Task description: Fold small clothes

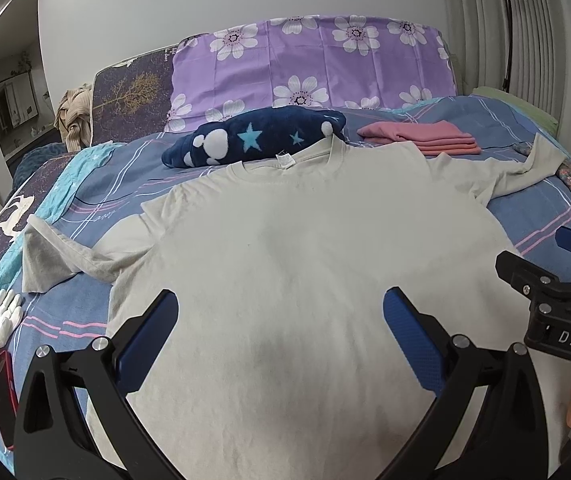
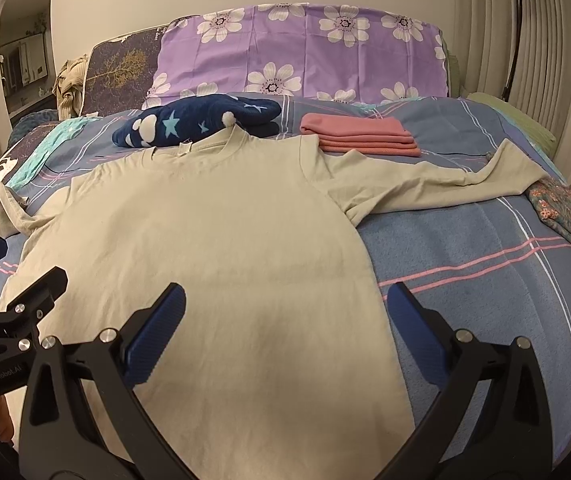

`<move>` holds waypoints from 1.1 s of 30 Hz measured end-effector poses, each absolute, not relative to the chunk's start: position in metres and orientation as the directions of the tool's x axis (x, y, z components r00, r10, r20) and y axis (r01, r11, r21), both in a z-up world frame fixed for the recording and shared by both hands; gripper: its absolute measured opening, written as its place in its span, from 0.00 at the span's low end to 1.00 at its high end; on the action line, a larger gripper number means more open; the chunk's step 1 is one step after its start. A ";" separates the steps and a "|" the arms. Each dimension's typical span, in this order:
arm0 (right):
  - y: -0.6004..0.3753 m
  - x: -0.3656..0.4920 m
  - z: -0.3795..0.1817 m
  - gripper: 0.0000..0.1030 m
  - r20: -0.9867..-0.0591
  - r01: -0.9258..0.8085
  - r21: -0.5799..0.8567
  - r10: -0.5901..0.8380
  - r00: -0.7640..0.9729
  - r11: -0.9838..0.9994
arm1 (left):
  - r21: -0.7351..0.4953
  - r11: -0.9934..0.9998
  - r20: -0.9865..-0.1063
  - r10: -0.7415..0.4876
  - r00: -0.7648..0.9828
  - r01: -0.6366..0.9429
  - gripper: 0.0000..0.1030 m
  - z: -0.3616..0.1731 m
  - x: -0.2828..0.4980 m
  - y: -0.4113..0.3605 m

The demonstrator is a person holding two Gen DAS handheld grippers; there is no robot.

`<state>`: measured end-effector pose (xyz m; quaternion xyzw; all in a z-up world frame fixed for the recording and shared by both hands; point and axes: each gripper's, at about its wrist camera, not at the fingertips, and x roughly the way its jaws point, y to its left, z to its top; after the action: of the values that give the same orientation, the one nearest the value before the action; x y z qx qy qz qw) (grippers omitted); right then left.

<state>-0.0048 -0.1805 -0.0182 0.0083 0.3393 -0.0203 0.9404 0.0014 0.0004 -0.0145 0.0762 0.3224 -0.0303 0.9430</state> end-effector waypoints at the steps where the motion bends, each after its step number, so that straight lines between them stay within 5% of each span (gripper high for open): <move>1: -0.180 -0.005 -0.019 0.98 -0.639 0.043 0.001 -0.032 0.769 0.999 | 0.125 0.986 -0.612 -0.008 0.790 0.106 0.99 -0.015 0.001 0.000; 33: -0.177 -0.004 -0.016 0.98 -0.644 0.031 -0.021 -0.038 0.764 0.999 | 0.145 0.985 -0.607 0.011 0.794 0.097 0.99 -0.017 0.001 -0.001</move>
<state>-0.0038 -0.1773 -0.0157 -0.0046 0.3431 -0.0184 0.9391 0.0011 -0.0012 -0.0166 0.0843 0.3198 -0.0228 0.9435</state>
